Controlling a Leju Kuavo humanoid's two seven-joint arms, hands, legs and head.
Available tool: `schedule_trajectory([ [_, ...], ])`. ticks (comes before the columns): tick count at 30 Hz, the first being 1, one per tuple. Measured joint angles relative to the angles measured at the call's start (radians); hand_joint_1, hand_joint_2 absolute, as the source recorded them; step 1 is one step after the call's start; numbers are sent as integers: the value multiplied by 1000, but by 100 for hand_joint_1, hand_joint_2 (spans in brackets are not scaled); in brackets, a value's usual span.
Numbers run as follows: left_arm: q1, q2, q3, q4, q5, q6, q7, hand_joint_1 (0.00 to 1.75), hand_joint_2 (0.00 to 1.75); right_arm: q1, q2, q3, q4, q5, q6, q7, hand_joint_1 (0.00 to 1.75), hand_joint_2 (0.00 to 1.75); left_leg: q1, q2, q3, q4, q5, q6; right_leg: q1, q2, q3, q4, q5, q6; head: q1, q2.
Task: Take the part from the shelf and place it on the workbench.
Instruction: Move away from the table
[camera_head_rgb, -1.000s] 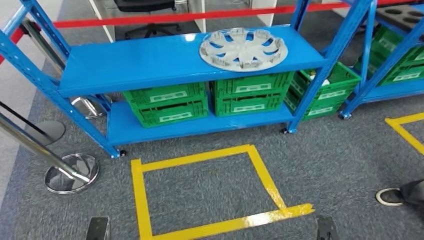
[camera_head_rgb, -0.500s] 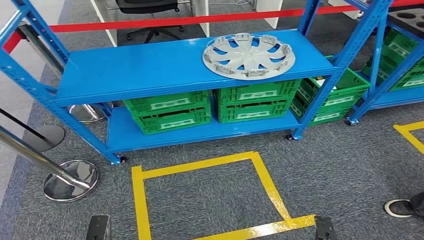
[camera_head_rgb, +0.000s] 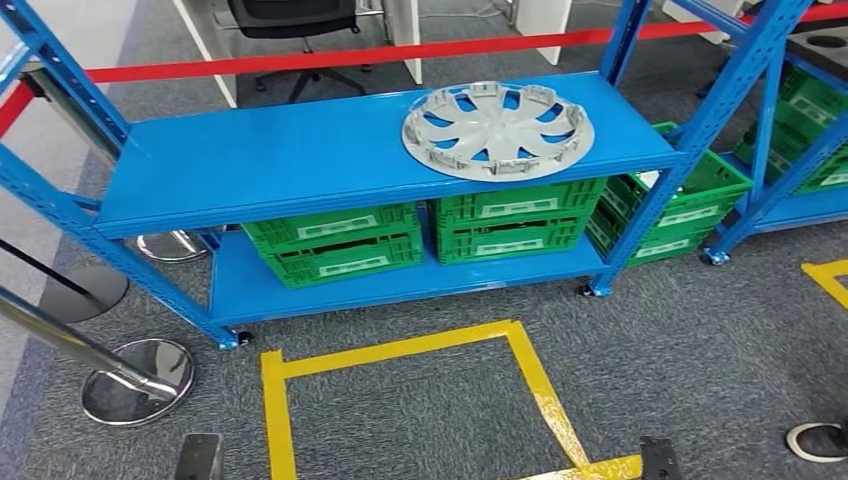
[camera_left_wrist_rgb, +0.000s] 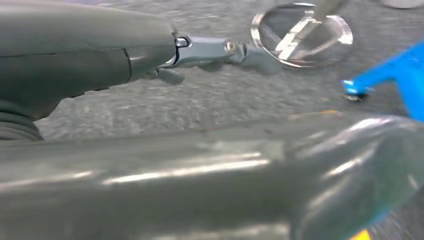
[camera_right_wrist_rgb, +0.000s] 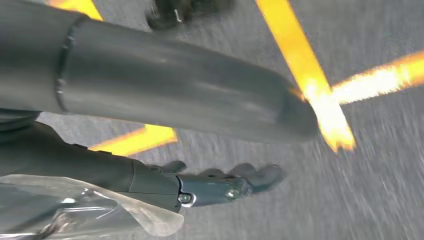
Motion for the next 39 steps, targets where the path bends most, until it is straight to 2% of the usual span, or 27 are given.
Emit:
schedule_trajectory([
  [2, 1, 5, 4, 0, 5, 10, 2, 0, 0, 4, 1, 0, 1, 8, 4, 9, 0, 0, 6, -2, 36, -31, 2, 3, 0, -2, 18, 10, 3, 8, -1, 0],
  [3, 1, 7, 6, 0, 6, 14, 2, 0, 0, 5, 1, 1, 1, 11, 4, 13, 0, 0, 10, -1, 53, -38, -1, 4, 0, -2, 9, 32, -3, 13, 1, 0],
  [4, 2, 9, 8, 0, 8, 17, 4, 0, 0, 5, 1, 2, 1, 14, 5, 19, 0, 0, 12, -1, 66, -41, -5, 4, 0, -2, -16, 74, -17, 17, 2, 0],
  [6, 4, 11, 12, 0, 9, 19, 7, 0, 0, 7, 1, 2, 1, 18, 6, 27, 0, 0, 14, -1, 82, -41, -22, 3, -1, -2, -98, 184, -62, 27, 6, 0],
  [8, 9, 11, 14, 0, 10, 22, 9, 0, 0, 15, 1, 1, 1, 18, 6, 31, 0, 0, 19, -3, 105, -41, -45, -2, -3, -2, -165, 231, -94, 35, 6, 0],
  [9, 12, 12, 16, 0, 10, 23, 10, 0, 0, 18, 1, 1, 1, 18, 8, 30, 0, 0, 22, -4, 121, -41, -58, -7, -4, -3, -177, 210, -83, 39, 7, 0],
  [10, 14, 12, 17, 0, 11, 23, 13, 0, 0, 21, 1, 0, 1, 17, 10, 27, 0, 0, 25, -5, 141, -41, -72, -12, -7, -3, -177, 164, -47, 44, 7, 0],
  [11, 15, 13, 19, 0, 13, 24, 19, 0, 0, 23, 1, 0, 1, 15, 12, 22, 0, 0, 27, -4, 159, -40, -88, -18, -9, -6, -174, 116, 10, 47, 7, 0],
  [13, 14, 15, 20, 2, 16, 23, 34, 0, 0, 24, 2, 0, 2, 9, 17, 12, 0, 0, 28, -3, 184, -39, -118, -30, -9, -10, -162, 51, 81, 36, 8, 0],
  [14, 13, 15, 21, 3, 16, 22, 40, 0, 0, 23, 3, 0, 2, 6, 19, 9, 0, 0, 27, -2, 192, -38, -129, -35, -7, -12, -157, 44, 91, 24, 7, 0],
  [15, 10, 15, 21, 3, 16, 21, 45, 0, 0, 21, 3, 0, 2, 3, 20, 7, 0, 0, 27, -1, 199, -38, -136, -38, -5, -11, -150, 41, 79, 12, 7, 0],
  [17, 6, 16, 21, 3, 16, 17, 46, 0, 0, 19, 5, 0, 2, 1, 20, 6, 0, 0, 28, 2, 201, -20, -138, -45, -7, -9, -129, 38, 71, -3, 6, 0],
  [18, 2, 15, 21, 3, 16, 15, 45, 0, 0, 18, 6, 0, 1, 0, 20, 6, 0, 0, 30, 2, 182, 17, -136, -51, -10, -9, -115, 33, 65, -8, 5, 0],
  [20, -3, 12, 21, 3, 16, 12, 44, 0, 0, 14, 6, -1, -1, 0, 20, 5, 0, 0, 38, 5, 104, 145, -151, -66, -12, -9, -85, 21, 49, -14, 4, 0],
  [22, -3, 9, 20, 3, 17, 10, 44, 0, 0, 14, 6, -2, -1, 1, 20, 5, 0, 0, 45, 6, 15, 248, -200, -75, -12, -7, -49, 7, 28, -14, 3, 0],
  [23, -2, 8, 20, 3, 17, 9, 43, 0, 0, 15, 6, -2, -1, 1, 20, 5, 0, 0, 46, 6, -15, 261, -219, -76, -12, -6, -28, 2, 17, -13, 3, 0],
  [24, -1, 7, 20, 3, 17, 8, 41, 0, 0, 16, 6, -3, -1, 0, 19, 5, 0, 0, 46, 6, -32, 247, -219, -74, -12, -4, -4, -5, 4, -13, 3, 0],
  [25, 0, 7, 21, 3, 17, 6, 36, 0, 0, 17, 6, -4, -1, 0, 18, 5, 0, 0, 44, 6, -41, 208, -194, -66, -10, -3, 21, -12, -9, -12, 2, 0],
  [28, 9, 5, 23, 4, 18, 0, 17, 0, 0, 21, 5, -5, -1, 1, 14, 7, 0, 0, 20, 5, -50, 50, 12, -22, -9, 1, 81, -41, -44, -5, 6, 0],
  [29, 13, 4, 24, 5, 18, -1, 15, 0, 0, 23, 5, -6, -1, 1, 13, 12, 0, 0, 12, 5, -48, 20, 59, -12, -10, 2, 96, -55, -51, 0, 3, 0],
  [30, 13, 0, 25, 5, 18, -1, 20, 0, 0, 22, 5, -6, -1, 1, 13, 18, 0, 0, 6, 5, -44, 3, 71, -8, -11, 3, 111, -64, -51, 7, 1, 0],
  [32, 5, -9, 27, 5, 19, -4, 44, 0, 0, 19, 0, -8, -2, 0, 13, 34, 0, 0, 8, 4, -16, -26, 61, -4, -12, 1, 119, -57, -34, 20, -6, 0],
  [33, 1, -13, 28, 5, 21, -4, 58, 0, 0, 16, -3, -9, -3, 0, 13, 41, 0, 0, 12, 4, 1, -41, 57, -1, -11, -1, 101, -20, -22, 26, -6, 0],
  [35, -3, -19, 33, 5, 26, -5, 74, 0, 0, 13, -11, -10, -4, -3, 13, 53, 0, 0, 18, 3, 37, -62, 44, 3, -10, -2, 17, 101, -22, 30, -5, 0],
  [36, -3, -22, 36, 5, 29, -4, 79, 0, 0, 15, -14, -11, -4, -6, 13, 60, 0, 0, 20, 3, 52, -66, 34, 4, -10, -2, -33, 161, -43, 31, -5, 0],
  [37, -2, -25, 37, 5, 31, -1, 82, 0, 0, 18, -18, -13, -5, -10, 13, 65, 0, 0, 22, 1, 67, -68, 21, 4, -10, -2, -80, 202, -81, 33, -4, 0],
  [39, 2, -29, 40, 5, 35, 13, 96, 0, 0, 23, -24, -17, -6, -15, 13, 75, 0, 0, 25, -3, 102, -68, -5, -1, -10, -2, -145, 210, -155, 40, -2, 0],
])
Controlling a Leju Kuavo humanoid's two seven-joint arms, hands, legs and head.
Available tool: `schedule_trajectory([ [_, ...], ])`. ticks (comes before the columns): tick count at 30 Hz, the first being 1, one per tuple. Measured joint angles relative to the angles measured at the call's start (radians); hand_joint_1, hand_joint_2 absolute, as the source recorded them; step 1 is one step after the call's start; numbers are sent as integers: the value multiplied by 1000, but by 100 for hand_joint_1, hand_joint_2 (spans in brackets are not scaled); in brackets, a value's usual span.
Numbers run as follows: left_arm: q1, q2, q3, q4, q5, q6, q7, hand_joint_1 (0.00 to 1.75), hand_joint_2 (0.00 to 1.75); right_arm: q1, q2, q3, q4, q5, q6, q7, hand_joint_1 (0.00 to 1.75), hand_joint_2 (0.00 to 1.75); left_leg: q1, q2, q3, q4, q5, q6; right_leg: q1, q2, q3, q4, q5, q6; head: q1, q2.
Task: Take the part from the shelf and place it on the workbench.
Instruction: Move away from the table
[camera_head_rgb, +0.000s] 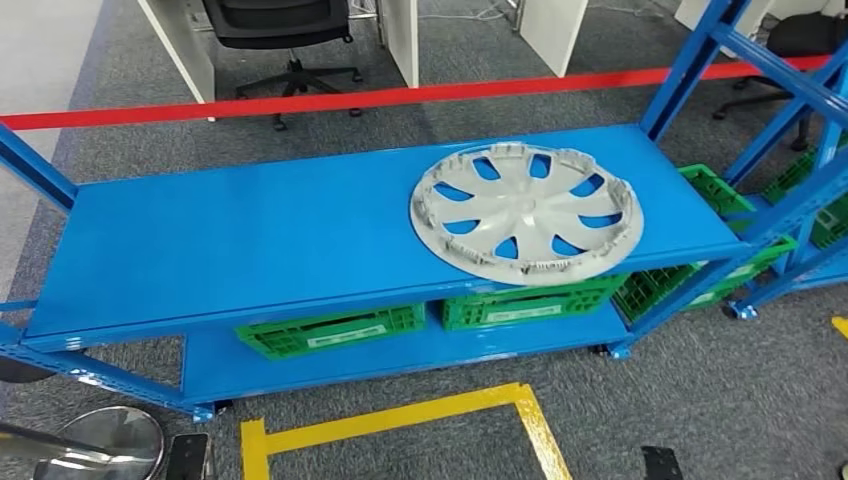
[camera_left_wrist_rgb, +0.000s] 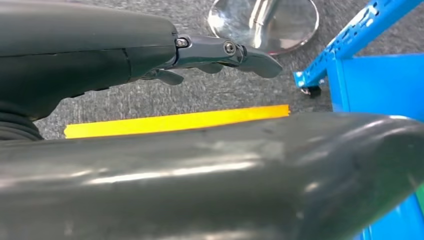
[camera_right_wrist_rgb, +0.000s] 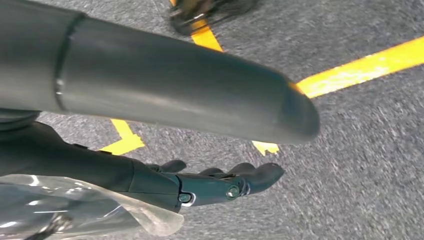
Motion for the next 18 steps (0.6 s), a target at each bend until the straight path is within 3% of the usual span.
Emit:
schedule_trajectory([
  [1, 0, -1, 3, 0, 5, 9, 10, 0, 0, 1, -2, -2, -1, -1, 0, 4, 0, 0, 2, -1, 19, 0, -14, -4, -1, 0, -18, -31, -2, 4, 1, 0],
  [2, 0, -2, 8, 0, 12, 18, 22, 0, 0, 1, -4, -3, -2, -1, 0, 9, 0, 0, 3, -2, 34, 1, -28, -8, -2, -1, -30, -76, 42, 7, 1, 0],
  [3, -1, -3, 15, 0, 19, 25, 36, 0, 0, 2, -6, -4, -3, 0, 0, 14, 0, 0, 2, -2, 47, 5, -45, -14, -3, -3, -40, -125, 129, 7, 2, 0],
  [5, -3, -4, 29, 1, 30, 32, 65, 0, 0, 4, -7, -5, -3, 2, 1, 29, 0, 0, -2, -3, 58, 17, -72, -24, -2, -5, -48, -184, 271, -10, 2, 0],
  [6, -4, -3, 34, 1, 32, 31, 76, 0, 0, 3, -7, -6, -3, 4, 1, 36, 0, 0, -3, -4, 62, 23, -81, -29, 0, -6, -48, -191, 303, -23, 3, 0],
  [7, -6, -3, 36, 1, 31, 26, 81, 0, 0, 1, -7, -7, -3, 7, 1, 40, 0, 0, -2, -4, 62, 25, -86, -32, 1, -5, -45, -189, 298, -34, 2, 0],
  [10, -15, -3, 38, 1, 22, 12, 87, 0, 0, -5, -9, -8, -4, 15, 0, 38, 0, 0, 3, 0, 46, 73, -99, -46, -5, -5, -27, -194, 294, -49, 2, 0],
  [13, -21, -6, 41, 1, 30, 5, 99, 0, 0, -10, -14, -8, -6, 18, 0, 34, 0, 0, 18, 5, -50, 250, -172, -71, -6, -7, -7, -198, 282, -57, 0, 0],
  [14, -21, -6, 44, 1, 34, 2, 101, 0, 0, -11, -14, -8, -6, 19, 0, 35, 0, 0, 23, 5, -80, 295, -193, -76, -6, -7, -3, -197, 279, -57, 0, 0],
  [15, -21, -7, 47, 1, 38, -1, 101, 0, 0, -11, -14, -8, -6, 19, 0, 36, 0, 0, 27, 6, -97, 310, -195, -79, -6, -7, 2, -197, 277, -56, 0, 0],
  [16, -21, -8, 51, 1, 42, -3, 102, 0, 0, -11, -14, -8, -6, 19, 0, 38, 0, 0, 29, 6, -98, 291, -175, -79, -6, -7, 6, -197, 275, -56, 0, 0],
  [18, -23, -9, 57, 1, 49, -5, 103, 0, 0, -11, -14, -8, -6, 20, 1, 44, 0, 0, 29, 6, -61, 171, -93, -73, -6, -6, 12, -198, 273, -53, 0, 0],
])
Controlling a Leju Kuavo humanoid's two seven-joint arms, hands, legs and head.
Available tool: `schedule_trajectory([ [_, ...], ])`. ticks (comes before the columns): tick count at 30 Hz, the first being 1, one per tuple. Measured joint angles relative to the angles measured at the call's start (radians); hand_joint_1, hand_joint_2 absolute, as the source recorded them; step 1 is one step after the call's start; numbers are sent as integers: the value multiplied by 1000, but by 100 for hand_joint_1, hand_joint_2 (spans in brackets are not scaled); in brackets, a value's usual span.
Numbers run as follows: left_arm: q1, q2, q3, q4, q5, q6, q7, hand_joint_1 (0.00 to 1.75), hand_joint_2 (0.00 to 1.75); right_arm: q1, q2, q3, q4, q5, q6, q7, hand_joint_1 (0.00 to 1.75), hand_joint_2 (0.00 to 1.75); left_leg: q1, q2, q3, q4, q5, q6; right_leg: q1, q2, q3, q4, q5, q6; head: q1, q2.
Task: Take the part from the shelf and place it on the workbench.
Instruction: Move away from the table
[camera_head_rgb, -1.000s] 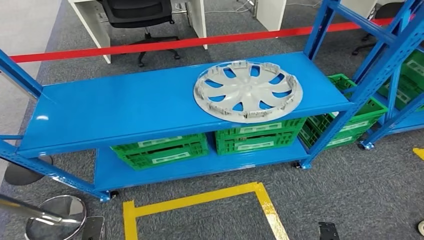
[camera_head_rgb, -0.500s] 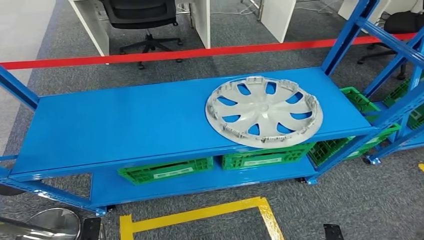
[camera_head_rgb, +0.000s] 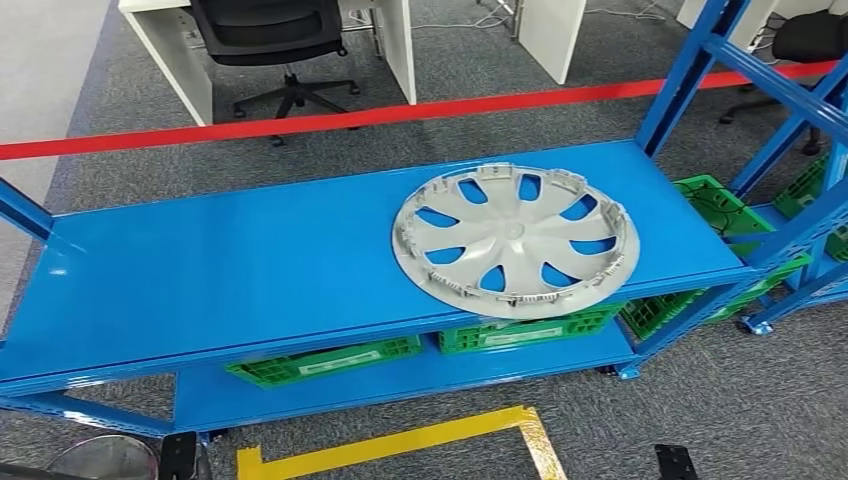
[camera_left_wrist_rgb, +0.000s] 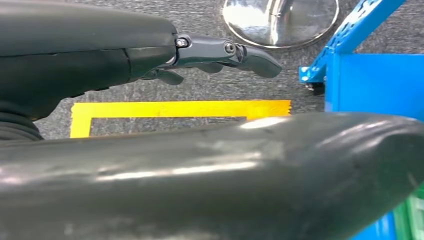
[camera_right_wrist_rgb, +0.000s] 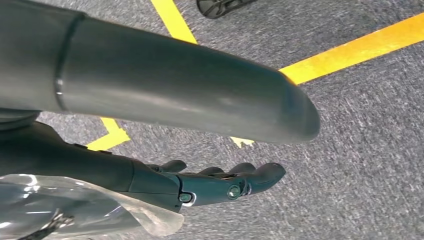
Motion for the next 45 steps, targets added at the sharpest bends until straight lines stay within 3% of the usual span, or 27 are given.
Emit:
schedule_trajectory([
  [1, -1, 0, 3, 0, 2, 1, 1, 0, 0, 0, 0, 0, 0, 0, 0, 2, 0, 0, -2, 1, 20, -60, 31, 4, 0, 0, 1, -1, 0, 2, 0, 0],
  [3, -3, -1, 10, 0, 5, 4, 6, 0, 0, 0, 0, 0, 0, 2, 1, 7, 0, 0, -8, 2, 39, -124, 56, 14, 0, 0, 0, -4, 0, 13, 1, 0],
  [7, 0, -3, 20, 0, 7, 23, 22, 0, 0, 0, 1, 0, 0, 12, 3, 15, 0, 0, -11, 3, 43, -145, 82, 32, -1, 0, -5, 1, -11, 40, 2, 0],
  [9, -1, -6, 23, 0, 7, 31, 29, 0, 0, 0, 1, 0, 0, 16, 4, 18, 0, 0, -9, 5, 46, -158, 94, 41, 0, 1, -43, 84, -67, 43, 5, 0],
  [11, -1, -9, 25, 0, 6, 34, 33, 0, 0, 0, 1, 1, 0, 17, 6, 21, 0, 0, -14, 5, 42, -158, 97, 46, 2, 2, -96, 211, -129, 44, 6, 0],
  [12, 0, -10, 25, 0, 6, 35, 34, 0, 0, 1, 1, 1, 0, 17, 6, 22, 0, 0, -17, 5, 41, -157, 97, 47, 3, 2, -109, 248, -139, 45, 6, 0],
  [13, 0, -10, 26, 0, 6, 35, 34, 0, 0, 2, 1, 0, 0, 17, 6, 22, 0, 0, -18, 5, 41, -155, 97, 47, 4, 1, -106, 251, -131, 44, 6, 0],
  [15, 0, -11, 29, 0, 5, 35, 38, 0, 0, 3, 1, 0, 0, 17, 10, 23, 0, 0, -19, 3, 41, -150, 95, 46, 7, 2, -47, 148, -72, 40, 6, 0],
  [17, -1, -12, 30, 0, 2, 36, 49, 0, 87, 1, 1, 0, 0, 17, 21, 24, 0, 87, -23, 2, 37, -139, 89, 41, 9, 3, 21, 24, -33, 34, 6, 0],
  [19, -2, -12, 31, 0, -2, 35, 65, 0, 175, -1, 1, 0, 0, 17, 33, 26, 0, 175, -26, 2, 30, -131, 87, 33, 12, 5, 43, -17, -33, 28, 5, 0],
  [21, 0, -11, 31, 0, -4, 27, 78, 0, 175, 1, 1, 2, 0, 13, 40, 33, 0, 175, -25, 2, 27, -127, 85, 27, 10, 4, 44, -20, -30, 20, 6, 0],
  [23, 4, -6, 31, -1, -4, 10, 84, 0, 175, 5, 0, 21, -3, -5, 42, 45, 0, 175, -22, 2, 15, -95, 59, 16, 4, 1, 46, -24, -26, 11, 3, 0],
  [26, 18, 1, 30, -1, -4, -23, 88, 0, 175, 7, -7, 80, -20, -64, 48, 58, 0, 175, -8, 4, -57, 77, -33, -6, -1, -1, 46, -26, -25, 5, -2, 0],
  [27, 25, 4, 30, -1, -4, -34, 89, 0, 175, 7, -10, 100, -28, -85, 51, 61, 0, 175, -3, 4, -80, 131, -53, -11, -1, -2, 46, -26, -25, 5, -1, 0],
  [28, 35, 7, 29, -1, -4, -46, 91, 0, 175, 7, -13, 123, -38, -109, 53, 65, 0, 175, 2, 4, -89, 153, -52, -14, -1, -2, 47, -26, -26, 6, -2, 0],
  [29, 45, 9, 29, -1, -3, -55, 93, 0, 175, 6, -15, 143, -47, -129, 55, 68, 0, 175, 5, 4, -84, 142, -36, -16, -2, -1, 47, -26, -26, 7, -2, 0],
  [31, 63, 15, 28, -1, -2, -75, 97, 0, 175, 4, -18, 186, -67, -170, 58, 75, 0, 175, 8, 6, -27, 19, 38, -15, -4, -1, 52, -26, -29, 11, -2, 0],
  [33, 75, 21, 24, -1, 0, -95, 100, 0, 87, 4, -23, 229, -85, -212, 60, 80, 0, 175, 5, 7, 26, -96, 78, -10, -2, -2, 53, -25, -31, 22, -2, 0],
  [35, 85, 26, 19, -1, 4, -116, 103, 0, 0, 5, -29, 274, -99, -255, 65, 86, 0, 87, 0, 7, 35, -122, 75, -2, 0, -4, 51, -27, -29, 37, 0, 0],
  [37, 97, 32, 15, -1, 6, -137, 104, 0, 0, 10, -36, 323, -110, -300, 71, 94, 0, 0, 0, 8, 33, -127, 78, 11, -3, -5, 50, -32, -28, 50, 1, 0],
  [39, 101, 39, 11, -7, 9, -158, 105, 0, 0, 20, -43, 374, -116, -347, 75, 101, 0, 0, 2, 10, 34, -136, 84, 28, -3, -2, 30, 6, -58, 55, 3, 0],
  [42, 97, 45, 2, -34, 13, -192, 108, 0, 0, 46, -52, 450, -116, -414, 81, 112, 0, 0, -7, 11, 32, -139, 87, 43, 1, 0, -58, 198, -151, 52, 8, 0],
  [43, 94, 48, -2, -46, 14, -203, 109, 0, 0, 59, -55, 475, -115, -438, 83, 116, 0, 0, -11, 11, 32, -139, 87, 45, 3, 1, -81, 246, -163, 50, 8, 0],
  [44, 91, 50, -6, -60, 15, -214, 111, 0, 0, 74, -59, 500, -113, -461, 86, 120, 0, 0, -15, 10, 32, -139, 87, 47, 6, 1, -87, 257, -156, 46, 8, 0],
  [45, 86, 53, -9, -75, 16, -224, 113, 0, 0, 89, -62, 523, -110, -482, 89, 124, 0, 0, -18, 9, 34, -138, 86, 47, 10, 1, -73, 226, -130, 41, 8, 0],
])
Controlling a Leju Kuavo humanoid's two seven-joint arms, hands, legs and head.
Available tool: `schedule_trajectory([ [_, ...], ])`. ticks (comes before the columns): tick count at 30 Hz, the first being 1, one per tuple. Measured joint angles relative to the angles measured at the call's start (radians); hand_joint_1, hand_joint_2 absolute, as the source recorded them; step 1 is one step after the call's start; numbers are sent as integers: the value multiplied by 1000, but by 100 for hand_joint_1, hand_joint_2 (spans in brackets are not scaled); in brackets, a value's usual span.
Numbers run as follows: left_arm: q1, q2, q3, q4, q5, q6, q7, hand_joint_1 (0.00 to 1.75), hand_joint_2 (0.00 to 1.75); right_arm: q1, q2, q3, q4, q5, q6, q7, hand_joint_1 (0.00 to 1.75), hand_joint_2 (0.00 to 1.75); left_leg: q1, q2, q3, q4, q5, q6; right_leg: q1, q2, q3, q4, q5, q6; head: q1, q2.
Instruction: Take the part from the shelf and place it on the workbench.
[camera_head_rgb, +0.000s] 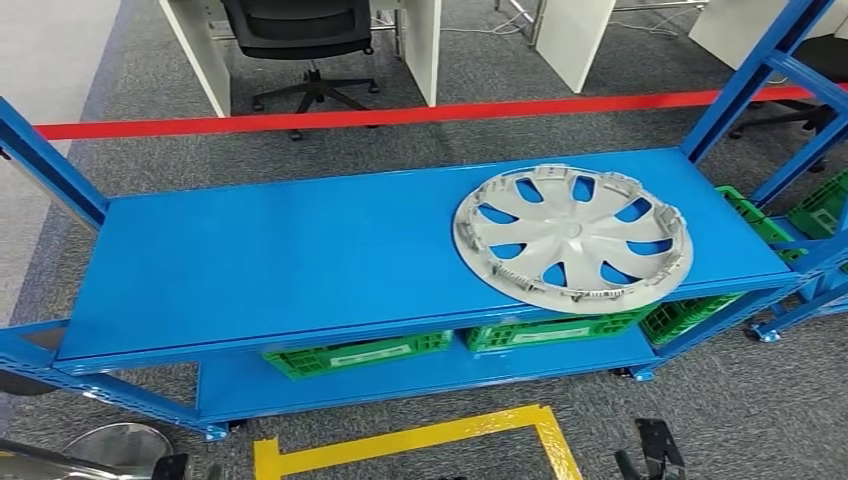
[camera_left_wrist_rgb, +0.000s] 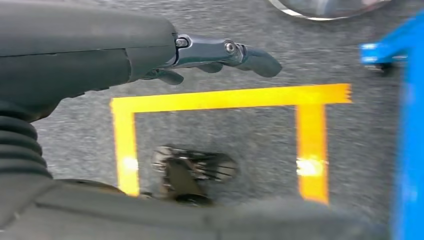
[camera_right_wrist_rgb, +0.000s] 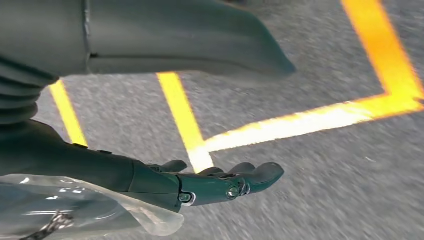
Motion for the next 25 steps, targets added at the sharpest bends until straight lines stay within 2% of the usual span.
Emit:
schedule_trajectory([
  [2, -12, 5, -5, -32, 0, -19, 4, 0, 0, 26, -6, 45, 7, -39, 4, 7, 0, 0, -5, -2, 2, 1, -2, -1, 8, 0, 67, -137, 67, -14, 0, 0],
  [3, -18, 7, -8, -46, 1, -29, 6, 0, 0, 37, -9, 69, 11, -59, 6, 9, 0, 0, -8, -3, 1, 4, -3, -2, 10, 0, 97, -197, 86, -19, -1, 0],
  [4, -22, 10, -12, -60, 2, -40, 8, 0, 0, 48, -13, 95, 14, -81, 7, 12, 0, 0, -10, -3, -1, 7, -4, -5, 12, 1, 116, -234, 95, -22, -1, 0],
  [7, -23, 23, -24, -86, 7, -72, 12, 0, 0, 77, -23, 176, 17, -151, 13, 23, 0, 0, -10, -2, -6, 13, -5, -16, 13, 1, 126, -253, 98, -29, -1, 0],
  [9, -10, 31, -30, -91, 11, -93, 14, 0, 0, 81, -28, 227, 12, -195, 19, 28, 0, 0, -7, -3, -17, 44, -30, -29, 7, -2, 128, -259, 102, -38, -3, 0],
  [10, 0, 35, -33, -92, 12, -104, 16, 0, 0, 78, -32, 252, 5, -217, 21, 31, 0, 0, -3, -2, -37, 90, -59, -37, 4, -3, 128, -261, 103, -41, -4, 0],
  [12, 26, 40, -41, -90, 14, -124, 21, 0, 0, 68, -39, 298, -17, -257, 23, 36, 0, 0, 7, -2, -96, 224, -124, -51, 4, -5, 128, -261, 103, -43, -5, 0],
  [13, 42, 43, -44, -86, 16, -133, 23, 0, 0, 60, -42, 319, -31, -276, 25, 39, 0, 0, 13, -2, -123, 282, -143, -56, 3, -5, 128, -261, 103, -43, -5, 0],
  [14, 59, 45, -47, -80, 17, -140, 25, 0, 0, 51, -44, 337, -46, -292, 26, 41, 0, 0, 17, -2, -134, 305, -142, -60, 3, -6, 129, -261, 103, -43, -5, 0],
  [15, 76, 48, -49, -73, 18, -148, 26, 0, 0, 41, -46, 356, -63, -308, 28, 44, 0, 0, 21, -2, -127, 288, -121, -63, 2, -5, 130, -260, 102, -42, -5, 0],
  [17, 110, 54, -53, -54, 19, -161, 27, 0, 0, 20, -49, 391, -100, -337, 33, 46, 0, 0, 25, -1, -68, 160, -47, -64, 0, -5, 134, -260, 100, -37, -5, 0],
  [18, 124, 57, -55, -44, 20, -169, 27, 0, 0, 10, -51, 409, -119, -353, 35, 48, 0, 0, 25, 0, -36, 92, -21, -62, 0, -4, 135, -259, 98, -32, -5, 0],
  [19, 136, 60, -58, -37, 21, -177, 27, 0, 0, 2, -55, 428, -134, -369, 36, 50, 0, 0, 23, 1, -13, 44, -7, -59, 1, -5, 132, -259, 96, -25, -5, 0],
  [21, 151, 66, -64, -30, 22, -195, 29, 0, 0, -4, -62, 470, -152, -406, 39, 57, 0, 0, 18, 0, -1, 18, -11, -49, 3, -8, 125, -259, 94, -11, -4, 0],
  [23, 152, 70, -70, -37, 23, -213, 30, 0, 87, 9, -68, 510, -154, -444, 41, 64, 0, 0, 19, -1, -1, 12, -9, -34, 2, -11, 125, -259, 89, 1, -3, 0],
  [25, 140, 72, -73, -52, 24, -223, 30, 0, 175, 28, -72, 534, -150, -467, 43, 68, 0, 0, 21, 0, 1, 3, -4, -22, 1, -8, 117, -235, 68, 7, -3, 0],
])
